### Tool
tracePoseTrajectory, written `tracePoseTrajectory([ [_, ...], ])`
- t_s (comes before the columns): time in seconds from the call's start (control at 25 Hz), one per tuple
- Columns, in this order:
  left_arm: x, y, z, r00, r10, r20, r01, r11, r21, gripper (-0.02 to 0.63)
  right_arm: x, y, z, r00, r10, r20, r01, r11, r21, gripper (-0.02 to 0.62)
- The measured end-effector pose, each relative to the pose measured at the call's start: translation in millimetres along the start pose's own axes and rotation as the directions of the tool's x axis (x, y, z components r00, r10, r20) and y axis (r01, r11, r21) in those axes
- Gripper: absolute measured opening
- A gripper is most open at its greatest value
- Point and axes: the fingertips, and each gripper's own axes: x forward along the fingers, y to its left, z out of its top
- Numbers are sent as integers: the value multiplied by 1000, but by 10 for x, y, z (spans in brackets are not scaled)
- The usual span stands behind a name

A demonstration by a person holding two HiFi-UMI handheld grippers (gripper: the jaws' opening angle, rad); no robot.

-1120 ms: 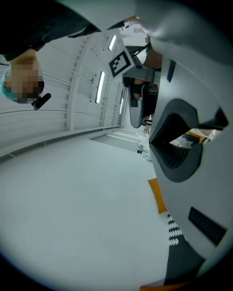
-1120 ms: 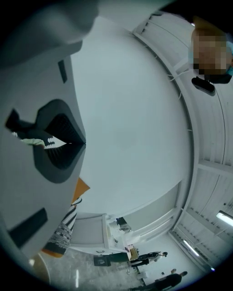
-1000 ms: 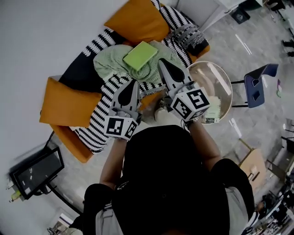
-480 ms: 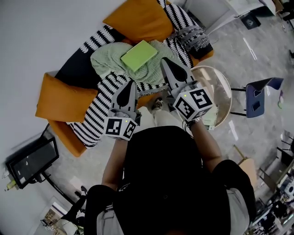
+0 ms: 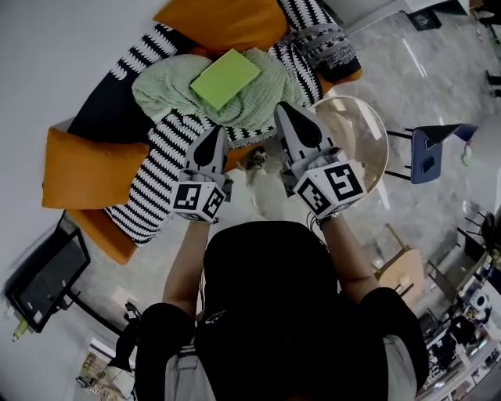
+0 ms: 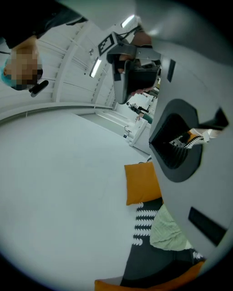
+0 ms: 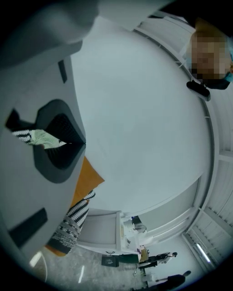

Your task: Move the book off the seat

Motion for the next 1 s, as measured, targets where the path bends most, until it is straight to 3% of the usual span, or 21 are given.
tracePoseTrajectory([
  [0.36,339,738,-526,998,-3,-64,-8,985,-172,9,395,22,-804,989,-47,-138,53,998,41,14],
  [0.64,610,1298,-970,993,-8,-117,-19,974,-227,10,778,151,-1300,979,-15,-206,19,1000,18,13],
  [0.8,752,1672,-1256,992,21,-123,-58,949,-310,16,944,231,-1717,964,13,-265,-7,1000,25,14],
  [1.0,898,2046,-1736,987,39,-155,-96,918,-386,87,1059,194,-2207,946,20,-324,-2,998,57,12],
])
